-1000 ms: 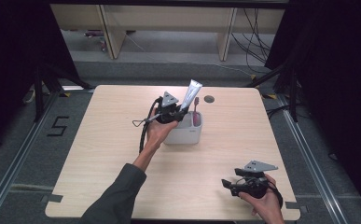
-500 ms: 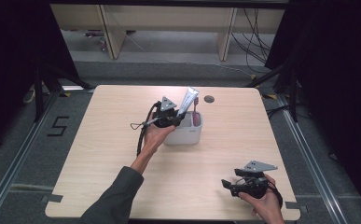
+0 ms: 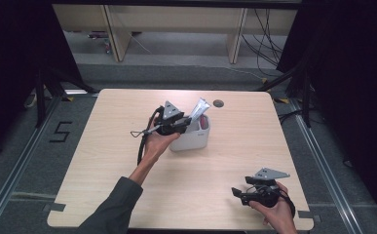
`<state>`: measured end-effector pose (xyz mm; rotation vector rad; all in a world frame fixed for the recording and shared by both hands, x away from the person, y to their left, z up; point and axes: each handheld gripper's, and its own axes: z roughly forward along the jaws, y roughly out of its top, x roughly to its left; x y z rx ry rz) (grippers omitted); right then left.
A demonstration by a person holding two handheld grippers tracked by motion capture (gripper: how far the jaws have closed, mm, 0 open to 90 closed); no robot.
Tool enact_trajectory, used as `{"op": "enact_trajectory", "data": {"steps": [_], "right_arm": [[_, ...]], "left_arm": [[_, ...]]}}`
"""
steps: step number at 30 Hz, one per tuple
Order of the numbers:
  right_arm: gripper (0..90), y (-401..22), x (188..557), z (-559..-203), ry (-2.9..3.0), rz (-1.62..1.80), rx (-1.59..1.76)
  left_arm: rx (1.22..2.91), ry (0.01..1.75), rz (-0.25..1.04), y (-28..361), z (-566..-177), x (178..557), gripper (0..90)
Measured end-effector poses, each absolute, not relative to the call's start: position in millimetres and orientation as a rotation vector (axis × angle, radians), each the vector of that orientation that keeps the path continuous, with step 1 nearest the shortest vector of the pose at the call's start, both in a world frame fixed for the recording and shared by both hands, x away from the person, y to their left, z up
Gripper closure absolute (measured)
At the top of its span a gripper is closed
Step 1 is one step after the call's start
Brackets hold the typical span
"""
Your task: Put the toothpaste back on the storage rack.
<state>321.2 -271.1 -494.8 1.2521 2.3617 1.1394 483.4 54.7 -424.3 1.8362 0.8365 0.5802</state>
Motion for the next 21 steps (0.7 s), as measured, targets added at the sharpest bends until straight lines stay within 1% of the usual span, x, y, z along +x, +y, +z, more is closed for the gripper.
{"op": "enact_trajectory", "data": {"steps": [9,21], "right_arm": [[27.7,-272,322,-495,2.361,1.136,1.247],[27.7,-272,322,-494,2.364,1.132,1.234]], "left_arm": [[1.835,0.848,0.571,73,-416,479,57.0],[1.836,0.842,0.535,81,-410,472,55.8]]}}
